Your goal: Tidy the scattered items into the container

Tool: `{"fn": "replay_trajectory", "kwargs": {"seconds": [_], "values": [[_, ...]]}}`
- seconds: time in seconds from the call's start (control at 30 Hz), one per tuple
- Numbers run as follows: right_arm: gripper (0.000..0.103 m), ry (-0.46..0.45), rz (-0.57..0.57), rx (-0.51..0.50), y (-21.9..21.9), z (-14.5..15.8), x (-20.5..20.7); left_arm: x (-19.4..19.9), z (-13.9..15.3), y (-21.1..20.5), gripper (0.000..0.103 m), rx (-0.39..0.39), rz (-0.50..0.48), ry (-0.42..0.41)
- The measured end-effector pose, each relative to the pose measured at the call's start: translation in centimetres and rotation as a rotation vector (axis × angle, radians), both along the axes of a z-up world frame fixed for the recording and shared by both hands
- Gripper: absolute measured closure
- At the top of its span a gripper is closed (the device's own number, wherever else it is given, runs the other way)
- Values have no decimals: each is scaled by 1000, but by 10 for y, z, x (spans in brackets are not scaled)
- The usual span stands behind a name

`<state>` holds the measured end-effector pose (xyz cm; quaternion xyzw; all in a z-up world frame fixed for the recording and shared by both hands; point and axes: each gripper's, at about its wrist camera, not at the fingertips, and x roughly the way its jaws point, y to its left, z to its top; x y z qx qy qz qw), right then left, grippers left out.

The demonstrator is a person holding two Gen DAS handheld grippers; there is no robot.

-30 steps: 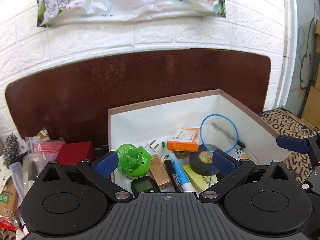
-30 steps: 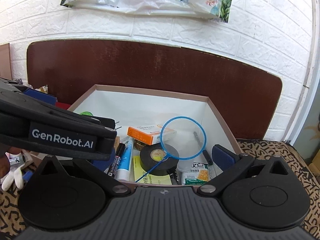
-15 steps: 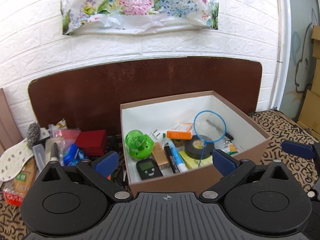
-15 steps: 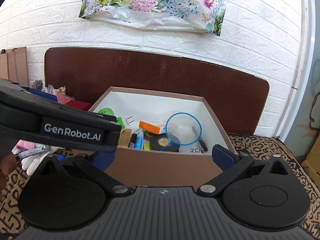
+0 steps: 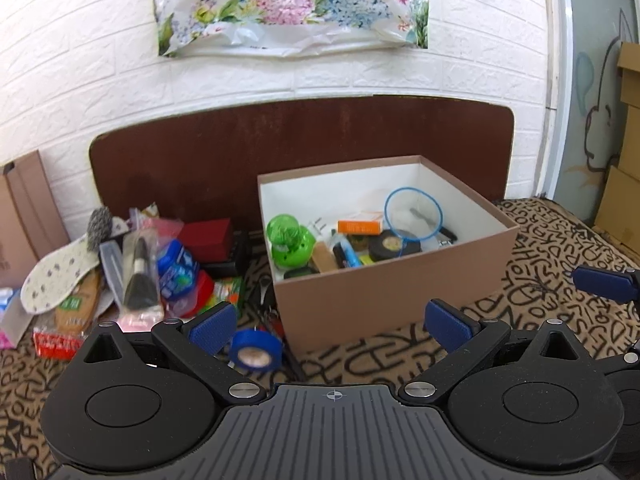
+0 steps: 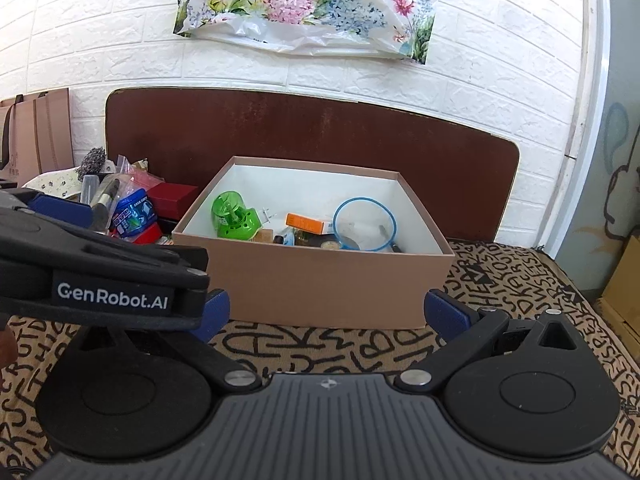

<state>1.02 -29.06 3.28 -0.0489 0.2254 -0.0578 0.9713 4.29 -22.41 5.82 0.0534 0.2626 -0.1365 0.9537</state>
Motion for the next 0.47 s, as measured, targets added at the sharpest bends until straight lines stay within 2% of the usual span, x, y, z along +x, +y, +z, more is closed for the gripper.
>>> {"fn": "replay_trajectory", "kwargs": {"seconds": [0.1,0.47], "values": [[0,3,2,-3,4,-1,-7,-7,-1,5,0,-15,3,18],[0,17,-2,-2,8,-6,-18,-22,1,9,0,-10,8,-1]]}}
